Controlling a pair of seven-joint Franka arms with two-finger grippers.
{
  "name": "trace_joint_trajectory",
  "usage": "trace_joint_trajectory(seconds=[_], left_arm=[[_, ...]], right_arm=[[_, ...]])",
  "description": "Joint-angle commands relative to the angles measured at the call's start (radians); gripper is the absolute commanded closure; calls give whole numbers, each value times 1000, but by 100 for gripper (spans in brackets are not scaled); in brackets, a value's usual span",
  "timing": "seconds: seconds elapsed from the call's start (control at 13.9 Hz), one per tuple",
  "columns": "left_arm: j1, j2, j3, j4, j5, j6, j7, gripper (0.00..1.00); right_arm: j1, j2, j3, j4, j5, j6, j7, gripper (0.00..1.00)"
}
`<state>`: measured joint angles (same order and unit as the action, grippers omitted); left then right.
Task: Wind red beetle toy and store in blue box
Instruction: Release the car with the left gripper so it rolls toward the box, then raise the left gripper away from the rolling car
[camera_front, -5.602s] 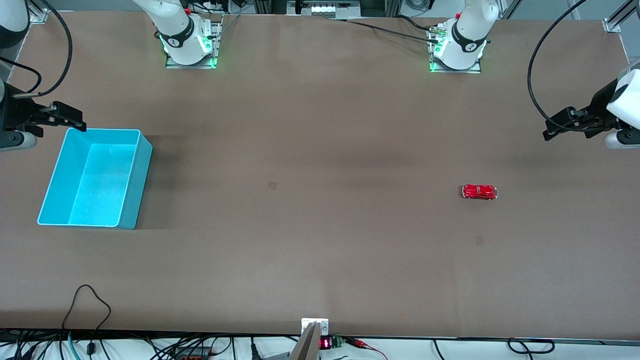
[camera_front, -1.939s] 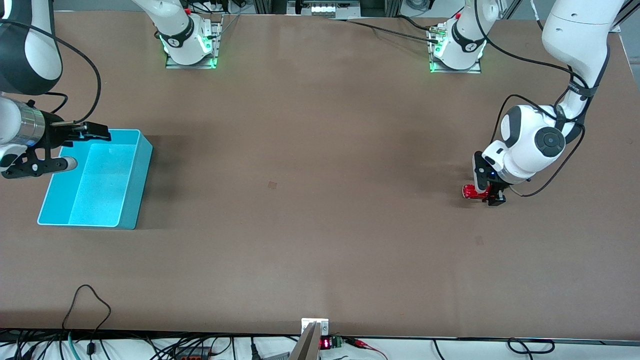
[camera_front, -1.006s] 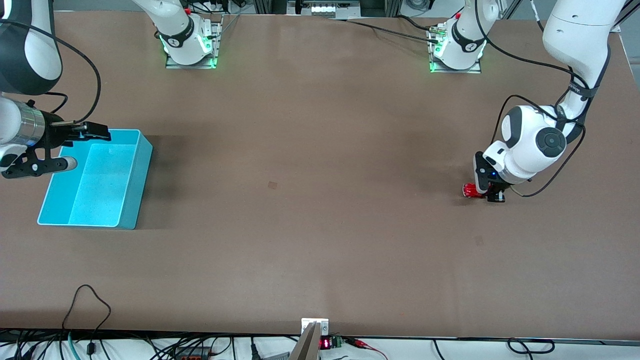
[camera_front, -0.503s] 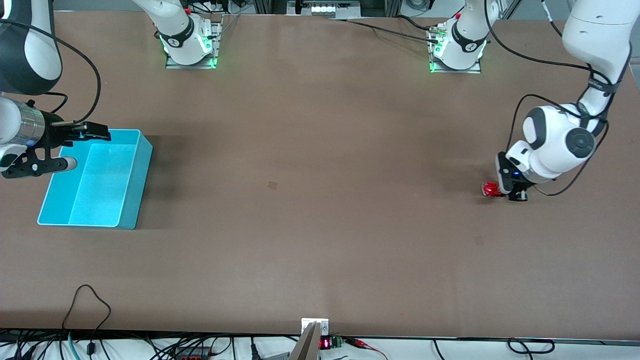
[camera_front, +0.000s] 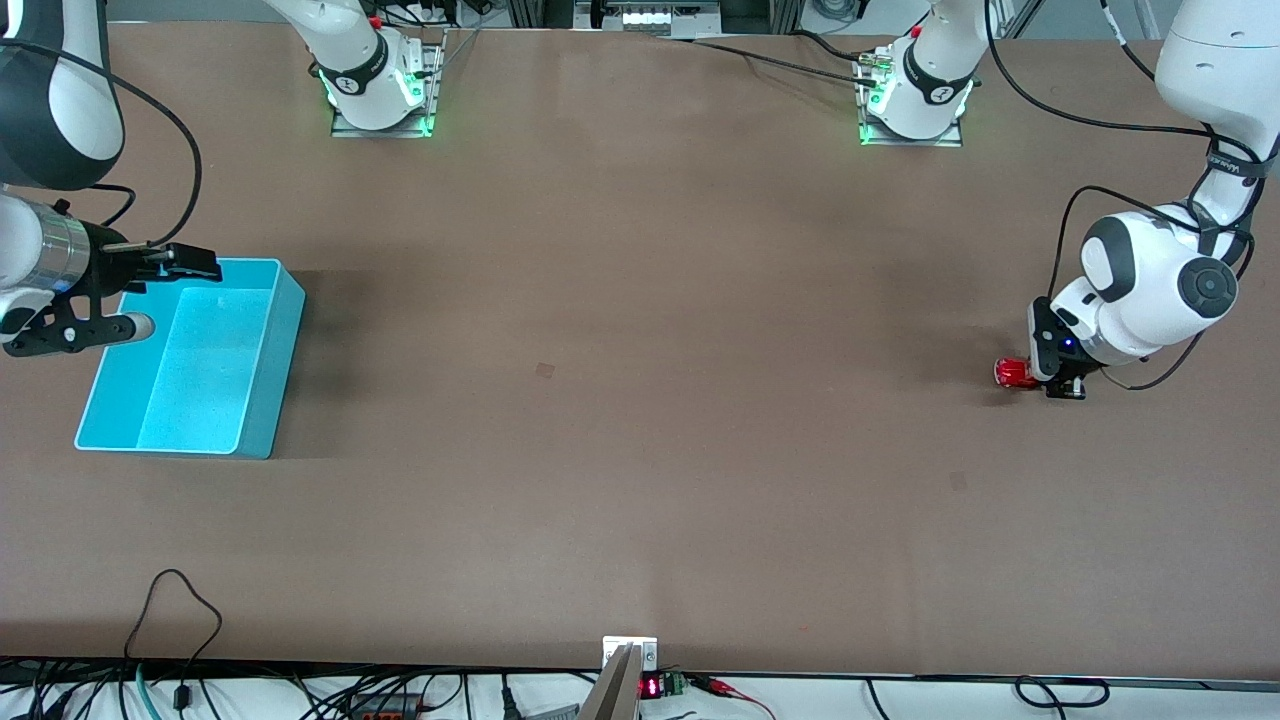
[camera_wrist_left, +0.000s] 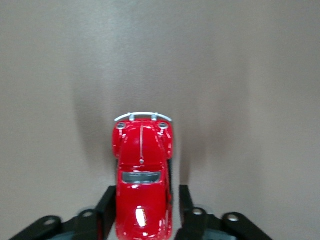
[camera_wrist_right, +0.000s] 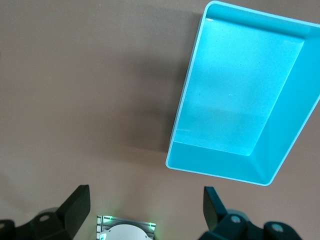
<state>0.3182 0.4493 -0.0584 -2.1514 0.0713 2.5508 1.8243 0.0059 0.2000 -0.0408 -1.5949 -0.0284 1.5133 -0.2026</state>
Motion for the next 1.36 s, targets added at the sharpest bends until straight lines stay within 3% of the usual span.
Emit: trace_joint_trajectory(seconds=[0.0, 0.29, 0.5, 0.72, 1.01, 1.29], left_arm=[[12, -78, -73, 105, 5, -246, 20, 0], [5, -184, -178, 260, 2, -564, 7, 0], [4, -224, -238, 301, -54, -655, -65, 0], [-22, -225, -238, 317, -212, -653, -164, 0], [-56, -219, -238, 318, -226, -640, -562, 0], [-77, -219, -233, 354, -209, -529, -917, 0]], right_arm=[[-3, -4, -1, 7, 8, -16, -12, 0], [-3, -4, -1, 7, 8, -16, -12, 0], [-4, -4, -1, 7, 8, -16, -12, 0], [-3, -4, -1, 7, 8, -18, -12, 0], [-4, -2, -1, 7, 8, -16, -11, 0], [-4, 1, -1, 9, 25, -15, -8, 0]])
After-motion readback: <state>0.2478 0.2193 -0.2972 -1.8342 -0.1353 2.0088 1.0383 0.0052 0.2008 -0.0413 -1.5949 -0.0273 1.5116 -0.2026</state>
